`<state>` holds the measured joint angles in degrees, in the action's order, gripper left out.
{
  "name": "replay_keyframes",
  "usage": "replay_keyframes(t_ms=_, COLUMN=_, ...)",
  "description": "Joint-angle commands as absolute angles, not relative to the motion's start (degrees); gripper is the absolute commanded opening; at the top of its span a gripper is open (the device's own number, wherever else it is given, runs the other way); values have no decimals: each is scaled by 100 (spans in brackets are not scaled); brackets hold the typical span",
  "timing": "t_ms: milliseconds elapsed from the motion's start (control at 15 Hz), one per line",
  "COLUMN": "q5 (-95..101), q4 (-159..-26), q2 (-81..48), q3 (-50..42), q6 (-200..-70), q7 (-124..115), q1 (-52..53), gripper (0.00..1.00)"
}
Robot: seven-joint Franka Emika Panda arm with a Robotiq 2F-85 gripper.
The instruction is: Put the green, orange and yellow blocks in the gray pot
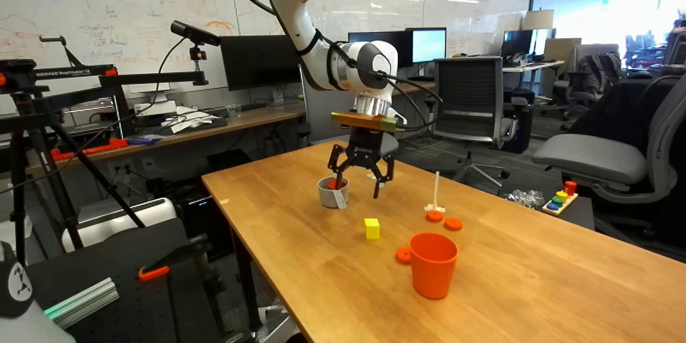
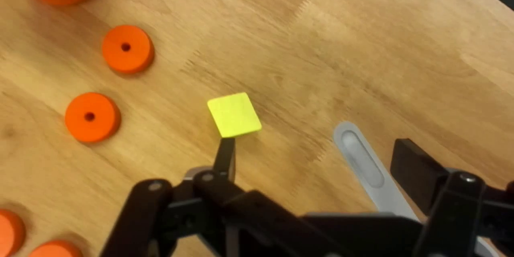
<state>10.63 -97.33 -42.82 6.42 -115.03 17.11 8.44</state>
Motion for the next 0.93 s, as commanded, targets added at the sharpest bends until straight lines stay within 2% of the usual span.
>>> replay_keyframes(t_ms=0, q5=1413, q4=-10147, q2=-4017, q3=454, q6=-11523, q7=1508, q1=850, gripper=100)
replay_keyframes(t_ms=867, q5=2141, q4=-9868, q2=-4610, q3=256, q6=-11912, q7=1559, q1=841, gripper=100)
